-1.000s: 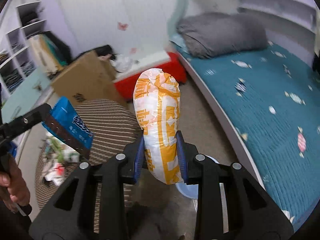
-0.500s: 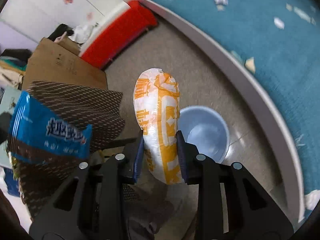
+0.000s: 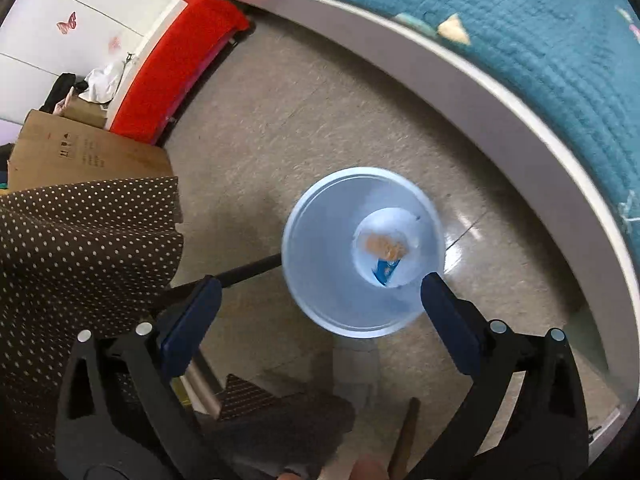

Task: Collect trash
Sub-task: 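Carry the snack bag to the blue wastebasket and open the right tool, then drop the blue wrapper into the wastebasket with the left tool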

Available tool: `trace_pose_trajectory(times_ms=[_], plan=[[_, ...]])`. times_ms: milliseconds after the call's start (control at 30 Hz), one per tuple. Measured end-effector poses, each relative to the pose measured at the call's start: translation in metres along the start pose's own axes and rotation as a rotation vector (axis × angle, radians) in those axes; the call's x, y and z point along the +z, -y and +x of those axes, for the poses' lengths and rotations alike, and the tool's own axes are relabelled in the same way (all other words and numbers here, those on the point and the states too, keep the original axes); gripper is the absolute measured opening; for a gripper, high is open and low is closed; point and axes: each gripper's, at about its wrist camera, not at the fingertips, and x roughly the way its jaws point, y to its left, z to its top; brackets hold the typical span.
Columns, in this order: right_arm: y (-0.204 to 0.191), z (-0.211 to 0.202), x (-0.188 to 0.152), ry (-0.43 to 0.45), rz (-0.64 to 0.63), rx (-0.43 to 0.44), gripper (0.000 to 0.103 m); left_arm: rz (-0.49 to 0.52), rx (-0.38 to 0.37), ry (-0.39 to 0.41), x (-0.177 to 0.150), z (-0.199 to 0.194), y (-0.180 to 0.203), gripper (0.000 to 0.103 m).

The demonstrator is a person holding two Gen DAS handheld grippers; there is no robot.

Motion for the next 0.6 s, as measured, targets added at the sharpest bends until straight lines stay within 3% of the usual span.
trace_pose_trajectory(times_ms=[267,600], plan=[[-0.024,-0.081,-0.018,0.17,-0.036,-0.007,0.097,-0.013,0.073,0.194,-0.03,-0.075,-0.001,0.088],[-0.114,-0.222,-0.071,0.422,-0.206,0.096,0.097,-0.055,0.15,0.391,-0.099,-0.177,-0.021,0.093]])
